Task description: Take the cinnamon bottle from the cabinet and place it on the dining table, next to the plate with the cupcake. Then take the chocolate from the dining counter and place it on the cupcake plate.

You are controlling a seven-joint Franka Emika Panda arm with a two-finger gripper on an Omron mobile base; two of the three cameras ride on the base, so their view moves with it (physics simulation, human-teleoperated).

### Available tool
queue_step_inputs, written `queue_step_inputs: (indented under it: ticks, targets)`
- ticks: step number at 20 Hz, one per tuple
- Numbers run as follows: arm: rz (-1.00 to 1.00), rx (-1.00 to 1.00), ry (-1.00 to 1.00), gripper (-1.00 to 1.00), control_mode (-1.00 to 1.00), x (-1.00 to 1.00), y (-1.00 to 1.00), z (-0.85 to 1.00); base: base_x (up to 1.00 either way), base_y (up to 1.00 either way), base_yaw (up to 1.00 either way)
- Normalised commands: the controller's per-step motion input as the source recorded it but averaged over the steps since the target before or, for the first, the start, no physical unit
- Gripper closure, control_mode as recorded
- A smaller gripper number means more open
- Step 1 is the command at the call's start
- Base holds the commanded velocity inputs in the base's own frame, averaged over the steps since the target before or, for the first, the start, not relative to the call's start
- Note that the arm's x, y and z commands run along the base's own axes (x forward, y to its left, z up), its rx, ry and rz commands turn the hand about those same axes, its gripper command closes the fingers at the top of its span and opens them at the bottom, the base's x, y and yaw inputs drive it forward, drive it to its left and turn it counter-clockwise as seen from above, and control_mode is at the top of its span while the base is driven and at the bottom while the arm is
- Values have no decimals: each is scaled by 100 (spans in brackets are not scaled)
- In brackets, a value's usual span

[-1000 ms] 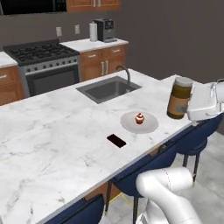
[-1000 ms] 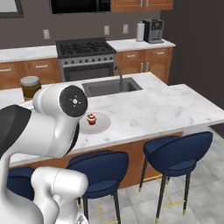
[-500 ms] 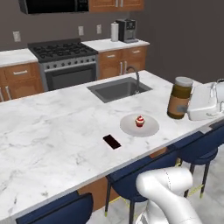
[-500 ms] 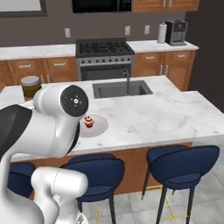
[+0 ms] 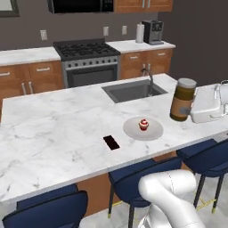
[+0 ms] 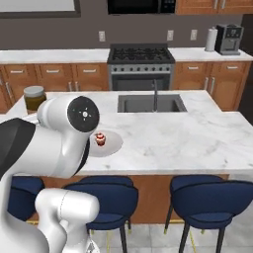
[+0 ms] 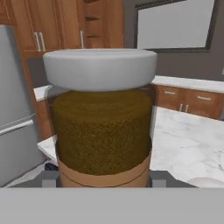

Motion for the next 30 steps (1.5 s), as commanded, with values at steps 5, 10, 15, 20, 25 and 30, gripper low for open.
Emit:
queue_step_inputs:
  ticks: [5, 10, 15, 20, 25, 30]
  targets:
    - [0, 0, 0, 100, 100, 0, 0, 0, -1, -65, 20]
    - [0, 0, 0, 100, 100, 0, 0, 0, 4, -63, 17]
    - [0, 0, 0, 100, 100, 0, 0, 0, 27, -52, 16]
    - [0, 0, 0, 100, 100, 0, 0, 0, 39, -45, 17]
    - [0, 0, 0, 100, 100, 0, 0, 0, 47, -41, 15]
    - [0, 0, 0, 100, 100, 0, 0, 0, 64, -37, 8]
